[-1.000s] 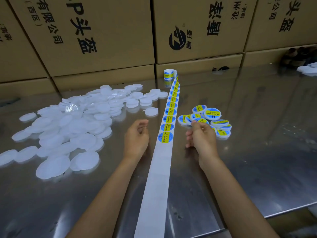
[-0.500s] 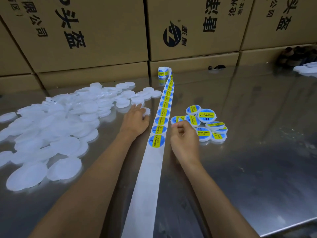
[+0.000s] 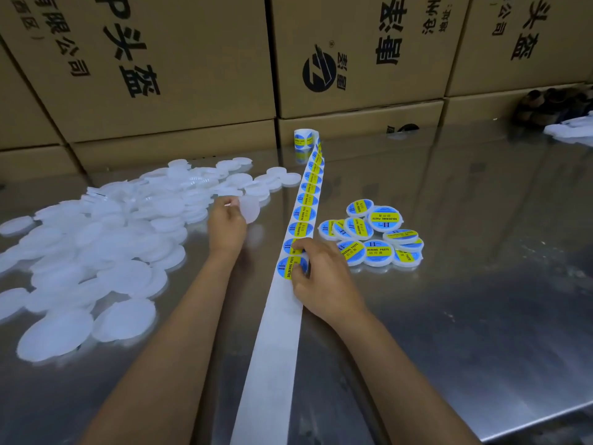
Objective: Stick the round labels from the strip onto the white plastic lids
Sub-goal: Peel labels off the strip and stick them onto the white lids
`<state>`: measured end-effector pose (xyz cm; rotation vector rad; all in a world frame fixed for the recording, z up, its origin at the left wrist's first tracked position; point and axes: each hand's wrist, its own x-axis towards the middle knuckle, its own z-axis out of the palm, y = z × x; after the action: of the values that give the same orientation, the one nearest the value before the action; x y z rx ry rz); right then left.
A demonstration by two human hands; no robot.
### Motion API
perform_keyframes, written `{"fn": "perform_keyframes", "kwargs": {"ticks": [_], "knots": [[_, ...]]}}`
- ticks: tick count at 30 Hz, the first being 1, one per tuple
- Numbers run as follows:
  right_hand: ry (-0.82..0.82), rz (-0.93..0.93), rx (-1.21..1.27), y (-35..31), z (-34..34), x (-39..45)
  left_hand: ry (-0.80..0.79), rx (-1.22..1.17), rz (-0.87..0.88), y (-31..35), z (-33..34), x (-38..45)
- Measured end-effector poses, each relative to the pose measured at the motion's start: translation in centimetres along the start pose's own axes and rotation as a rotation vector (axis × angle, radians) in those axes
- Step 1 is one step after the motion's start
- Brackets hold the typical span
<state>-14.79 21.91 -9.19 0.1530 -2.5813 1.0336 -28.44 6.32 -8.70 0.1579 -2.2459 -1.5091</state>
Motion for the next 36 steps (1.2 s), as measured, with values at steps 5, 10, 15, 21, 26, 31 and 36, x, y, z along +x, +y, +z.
{"fn": "perform_keyframes", "kwargs": {"ticks": [5, 10, 15, 21, 26, 31, 36], "knots": [[-0.053, 0.022, -0.016, 0.1, -0.3, -0.2, -0.034, -0.29, -0.171, -0.3, -1.2, -1.3], [-0.042, 0.025, 0.038, -0.2, -0.6, -0.4, -0.156, -0.425, -0.225, 0.5, -3.1, -4.3], [-0.059, 0.018, 0.074, -0.5, -0.8, -0.8, -0.278, -0.621, -0.254, 1.5, -5.0, -8.1], [-0.065, -0.055, 0.148, -1.0, -1.0, -1.7, -0.349, -0.592, -0.233, 2.1, -5.1, -10.5], [-0.036, -0.13, 0.135, -1.4, -1.0, -2.0, -0.413, -0.402, -0.16, 2.5, -5.1, -10.9], [0.072, -0.139, 0.238, -2.1, -0.9, -2.2, -0.431, -0.253, -0.068, 3.1, -4.9, -11.2], [0.259, 0.107, 0.819, -2.9, -2.4, -1.8, -0.407, -0.392, -0.178, 3.5, -4.9, -11.3]]}}
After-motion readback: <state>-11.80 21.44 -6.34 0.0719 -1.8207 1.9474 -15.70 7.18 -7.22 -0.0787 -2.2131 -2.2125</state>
